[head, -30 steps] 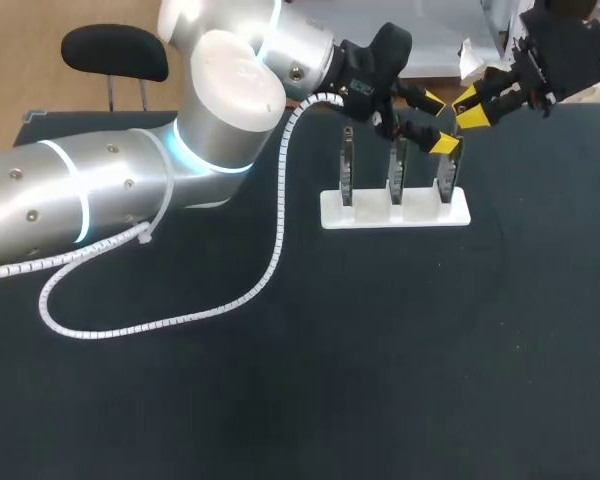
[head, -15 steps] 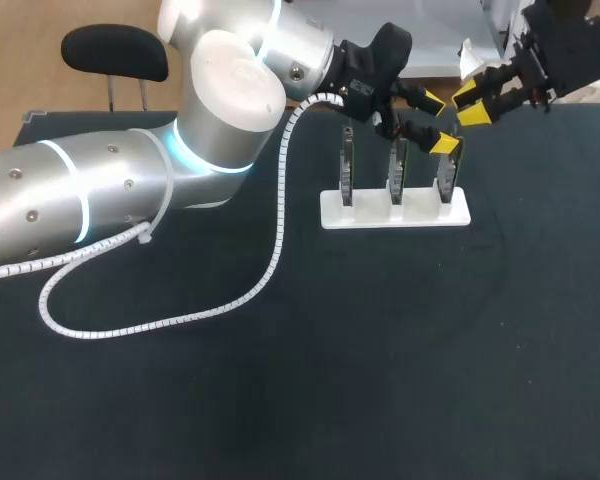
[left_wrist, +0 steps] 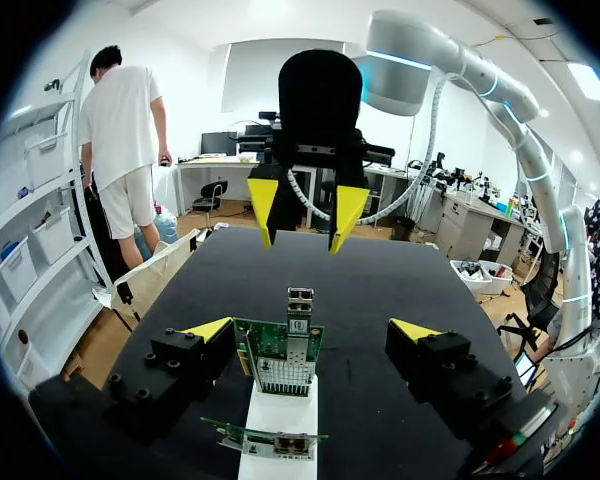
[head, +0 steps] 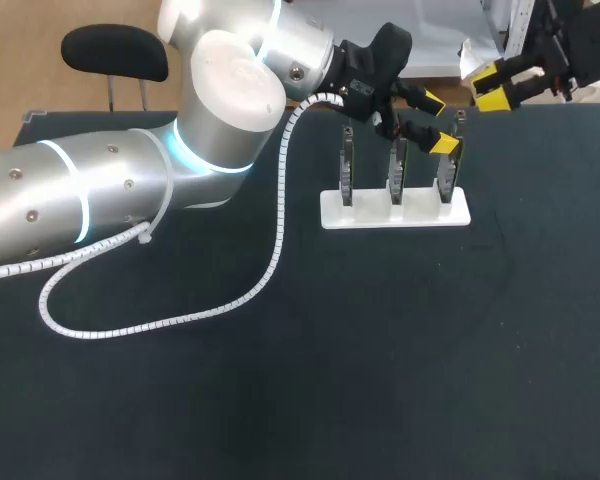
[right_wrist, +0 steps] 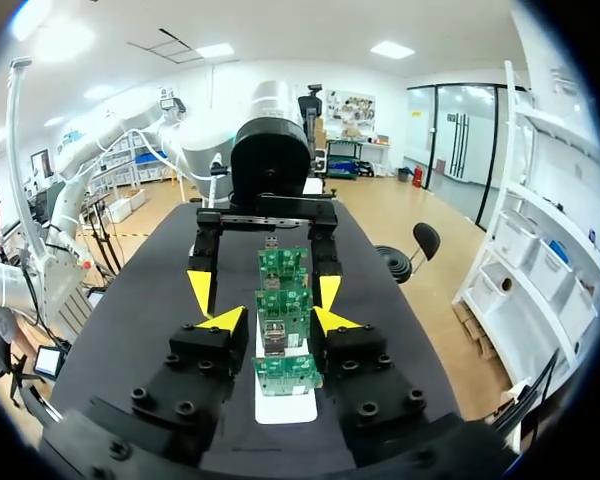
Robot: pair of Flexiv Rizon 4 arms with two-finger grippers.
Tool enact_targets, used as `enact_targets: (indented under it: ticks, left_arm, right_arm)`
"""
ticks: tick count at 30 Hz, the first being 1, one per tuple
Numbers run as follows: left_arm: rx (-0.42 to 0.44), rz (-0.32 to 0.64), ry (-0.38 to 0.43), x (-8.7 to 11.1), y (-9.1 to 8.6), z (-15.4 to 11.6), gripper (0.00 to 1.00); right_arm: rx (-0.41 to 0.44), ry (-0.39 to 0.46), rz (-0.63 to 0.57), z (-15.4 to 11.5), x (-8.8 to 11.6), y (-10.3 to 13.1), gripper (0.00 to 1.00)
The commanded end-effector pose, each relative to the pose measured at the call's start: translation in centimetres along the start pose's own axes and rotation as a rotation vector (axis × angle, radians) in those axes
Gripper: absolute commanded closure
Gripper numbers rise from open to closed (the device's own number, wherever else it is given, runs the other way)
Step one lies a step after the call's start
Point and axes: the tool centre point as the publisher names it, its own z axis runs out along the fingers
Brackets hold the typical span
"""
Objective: Pick up the optical module with the left hand, and insert it into the network port with the right hand.
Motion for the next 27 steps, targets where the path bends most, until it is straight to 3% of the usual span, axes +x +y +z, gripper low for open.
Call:
enact_targets:
  ticks: [1,2,5,14,27]
  left_arm:
    - [0.0,0.001,0.0,0.0,0.0,0.0,0.0]
    - [0.0,0.001,0.0,0.0,0.0,0.0,0.0]
    - [0.0,0.001,0.0,0.0,0.0,0.0,0.0]
    - [0.0,0.001,0.0,0.0,0.0,0.0,0.0]
    - [0.0,0.001,0.0,0.0,0.0,0.0,0.0]
  right_arm:
    - [0.016,-0.004,-0.004,-0.5,0.1,0.7,0.6]
    - [0.018,-0.004,-0.005,-0.6,0.1,0.7,0.62]
    - [0.019,-0.009,-0.009,-0.8,0.1,0.7,1.0]
    - [0.018,-0.023,-0.03,-0.6,-0.5,0.4,1.0]
    - [-0.022,-0.039,-0.055,1.7,-1.1,-0.1,1.0]
